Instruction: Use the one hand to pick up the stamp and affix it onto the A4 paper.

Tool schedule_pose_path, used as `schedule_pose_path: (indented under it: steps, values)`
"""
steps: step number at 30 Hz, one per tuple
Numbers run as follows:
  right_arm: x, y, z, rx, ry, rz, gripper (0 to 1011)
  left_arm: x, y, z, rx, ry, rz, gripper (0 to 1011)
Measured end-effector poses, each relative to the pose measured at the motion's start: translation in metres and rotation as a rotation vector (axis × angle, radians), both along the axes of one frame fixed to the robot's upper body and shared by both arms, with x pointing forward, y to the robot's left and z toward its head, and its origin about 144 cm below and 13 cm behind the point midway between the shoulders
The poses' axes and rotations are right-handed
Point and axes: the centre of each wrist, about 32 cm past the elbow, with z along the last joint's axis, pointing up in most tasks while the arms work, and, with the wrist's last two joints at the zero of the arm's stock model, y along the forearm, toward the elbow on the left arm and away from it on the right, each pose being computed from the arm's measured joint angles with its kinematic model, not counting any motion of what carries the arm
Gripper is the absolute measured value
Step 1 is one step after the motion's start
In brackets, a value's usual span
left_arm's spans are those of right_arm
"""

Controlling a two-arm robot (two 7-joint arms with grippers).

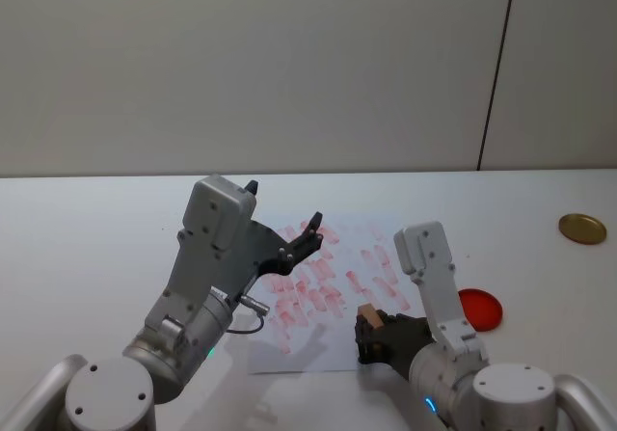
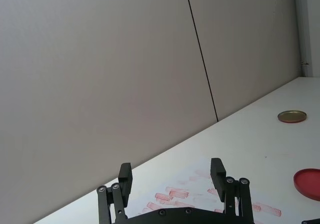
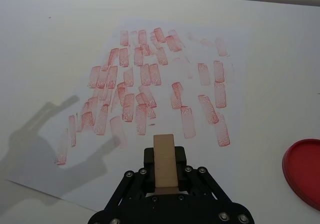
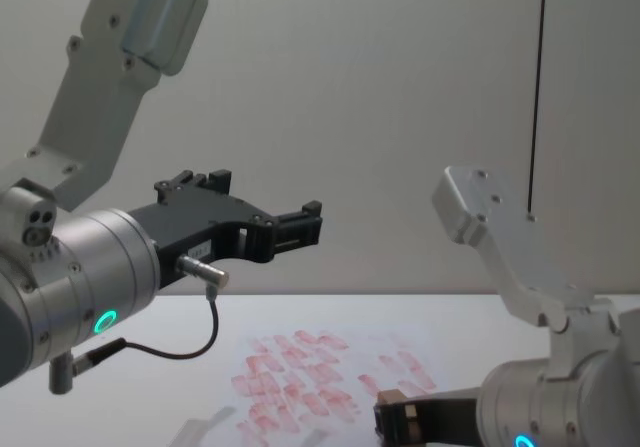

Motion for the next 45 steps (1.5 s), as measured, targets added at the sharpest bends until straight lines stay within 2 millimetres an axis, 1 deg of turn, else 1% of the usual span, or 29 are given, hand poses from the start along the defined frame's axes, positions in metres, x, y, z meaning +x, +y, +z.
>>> schedule_pose_path:
  steps: [13, 23, 28, 29, 37, 45]
  values:
    - [0.000, -0.002, -0.002, -0.006, 0.002, 0.000, 219, 0.000, 0.000, 0.000, 0.000, 0.000, 0.000, 993]
    - [-0.006, -0.008, 0.006, -0.011, -0.074, -0.014, 219, 0.000, 0.000, 0.000, 0.000, 0.000, 0.000, 993]
    - [-0.010, -0.010, 0.020, -0.006, -0.151, -0.021, 219, 0.000, 0.000, 0.000, 0.000, 0.000, 0.000, 993]
    - [-0.010, -0.010, 0.020, -0.006, -0.151, -0.021, 219, 0.000, 0.000, 0.000, 0.000, 0.000, 0.000, 993]
    - [-0.017, -0.018, 0.043, -0.013, -0.290, -0.054, 219, 0.000, 0.000, 0.000, 0.000, 0.000, 0.000, 993]
    - [-0.021, -0.028, 0.057, -0.032, -0.356, -0.110, 219, 0.000, 0.000, 0.000, 0.000, 0.000, 0.000, 993]
